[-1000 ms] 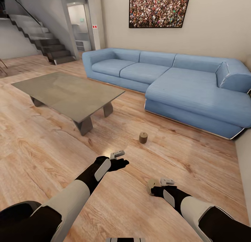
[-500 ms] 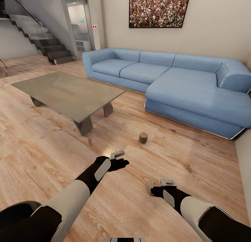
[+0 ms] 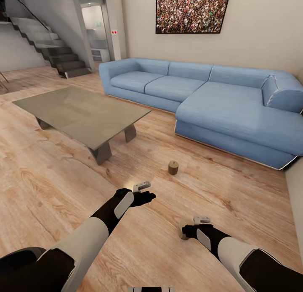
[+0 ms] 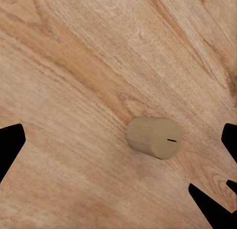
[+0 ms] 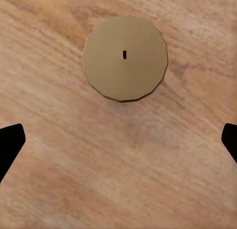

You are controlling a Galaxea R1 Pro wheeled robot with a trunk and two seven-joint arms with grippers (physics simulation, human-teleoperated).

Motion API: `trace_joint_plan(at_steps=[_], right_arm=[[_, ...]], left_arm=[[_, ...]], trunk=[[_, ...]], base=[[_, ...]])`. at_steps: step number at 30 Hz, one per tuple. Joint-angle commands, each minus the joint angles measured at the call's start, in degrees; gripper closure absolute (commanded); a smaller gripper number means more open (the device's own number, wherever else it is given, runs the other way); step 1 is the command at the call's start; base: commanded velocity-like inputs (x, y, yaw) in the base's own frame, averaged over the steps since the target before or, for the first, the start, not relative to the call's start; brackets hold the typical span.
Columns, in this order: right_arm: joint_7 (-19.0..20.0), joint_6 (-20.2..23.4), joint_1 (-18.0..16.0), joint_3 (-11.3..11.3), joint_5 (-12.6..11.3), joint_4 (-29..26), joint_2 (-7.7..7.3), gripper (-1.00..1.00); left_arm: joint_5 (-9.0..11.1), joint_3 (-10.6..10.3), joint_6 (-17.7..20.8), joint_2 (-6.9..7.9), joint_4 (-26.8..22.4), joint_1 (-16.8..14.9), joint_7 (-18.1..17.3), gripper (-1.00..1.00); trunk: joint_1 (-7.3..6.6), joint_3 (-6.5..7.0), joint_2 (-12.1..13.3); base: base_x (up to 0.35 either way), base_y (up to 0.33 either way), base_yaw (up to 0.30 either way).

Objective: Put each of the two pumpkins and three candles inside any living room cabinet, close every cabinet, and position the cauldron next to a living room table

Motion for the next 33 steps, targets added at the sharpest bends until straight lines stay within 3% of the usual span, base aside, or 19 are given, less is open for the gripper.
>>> trace_joint_plan(at_steps=[1,10,20,33], right_arm=[[-0.3,0.3,0.0,0.5,-0.5,-0.1,-0.01,-1.0],[-0.3,0.3,0.0,0.5,-0.5,-0.1,-0.01,-1.0],[-0.3,0.3,0.0,0.5,-0.5,-0.1,-0.01,-1.0],[-0.3,0.3,0.0,0.5,-0.4,-0.1,-0.01,-1.0]], left_arm=[[0.6,-0.1,0.1,0.0,-0.1,0.0,0.5,-1.0],[0.6,-0.2,0.1,0.0,-0.1,0.0,0.5,-1.0],[0.6,-0.2,0.1,0.0,-0.1,0.0,0.5,-1.0],[0.5,-0.3,0.2,0.0,-0.1,0.0,0.5,-1.0]], trunk=[[-0.01,-0.04,0.0],[-0.01,-0.04,0.0],[-0.01,-0.04,0.0],[-0.01,-0.04,0.0]], base=[[0.002,0.0,0.0],[0.02,0.0,0.0],[0.245,0.0,0.0],[0.019,0.0,0.0]])
